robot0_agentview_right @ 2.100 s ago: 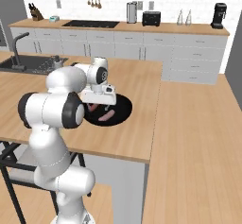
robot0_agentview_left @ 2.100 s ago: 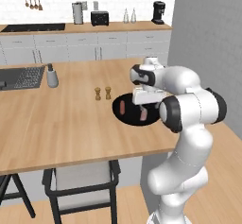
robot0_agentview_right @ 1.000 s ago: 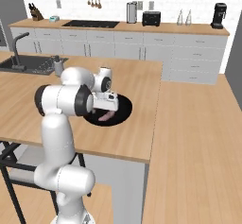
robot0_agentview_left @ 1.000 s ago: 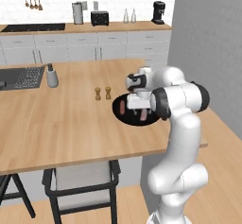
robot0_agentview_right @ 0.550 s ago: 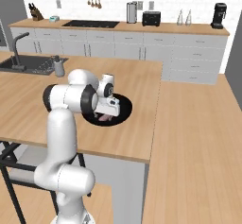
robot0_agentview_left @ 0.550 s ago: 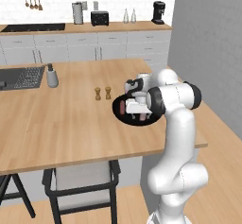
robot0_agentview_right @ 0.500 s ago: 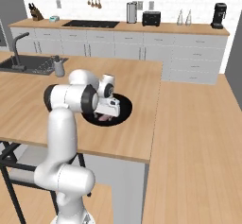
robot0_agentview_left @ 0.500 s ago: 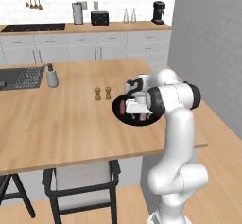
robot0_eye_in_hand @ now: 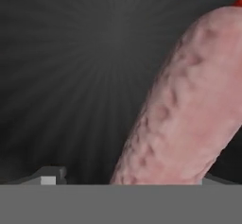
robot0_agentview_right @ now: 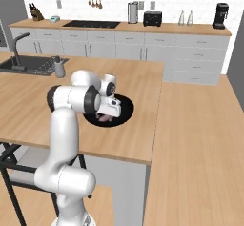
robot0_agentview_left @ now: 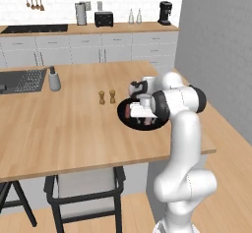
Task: Place one bun and one sausage from the bowl on each plate.
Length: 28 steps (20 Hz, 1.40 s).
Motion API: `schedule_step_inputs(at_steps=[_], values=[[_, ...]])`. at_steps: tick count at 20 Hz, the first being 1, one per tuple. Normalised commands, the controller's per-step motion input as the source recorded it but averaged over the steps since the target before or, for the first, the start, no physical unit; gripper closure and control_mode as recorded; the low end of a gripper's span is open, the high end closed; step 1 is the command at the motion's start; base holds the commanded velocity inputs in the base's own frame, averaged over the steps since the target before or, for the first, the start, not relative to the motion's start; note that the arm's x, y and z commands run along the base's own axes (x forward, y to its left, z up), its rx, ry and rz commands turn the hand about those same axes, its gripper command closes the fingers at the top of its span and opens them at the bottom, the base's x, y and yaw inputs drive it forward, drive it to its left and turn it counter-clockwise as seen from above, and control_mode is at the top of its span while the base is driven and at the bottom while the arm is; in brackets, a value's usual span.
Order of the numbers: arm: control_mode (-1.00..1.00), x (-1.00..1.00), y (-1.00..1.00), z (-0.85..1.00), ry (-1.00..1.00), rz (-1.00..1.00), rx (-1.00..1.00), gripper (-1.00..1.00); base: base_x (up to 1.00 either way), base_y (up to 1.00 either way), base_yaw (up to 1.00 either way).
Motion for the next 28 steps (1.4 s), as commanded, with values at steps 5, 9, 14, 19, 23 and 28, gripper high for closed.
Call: schedule_step_inputs(at_steps=[5,9,14,19,23,28], values=[[-1.0,0.0,0.0,0.0,0.03,0.0,0.0,1.0,0.0,0.0,0.0],[-1.0,-0.01,0.0,0.05,0.0,-0.01,0.0,1.0,0.0,0.0,0.0],[-1.0,-0.36,-0.04,0.94,0.0,0.01,0.01,1.0,0.0,0.0,0.0],[-1.0,-0.95,0.0,0.97,-0.08,0.13,0.0,1.0,0.0,0.0,0.0],[-1.0,-1.0,-0.04,0.58,-0.29,0.14,0.0,1.0,0.0,0.0,0.0],[-1.0,-1.0,-0.17,0.28,-0.37,0.11,0.01,1.0,0.0,0.0,0.0]])
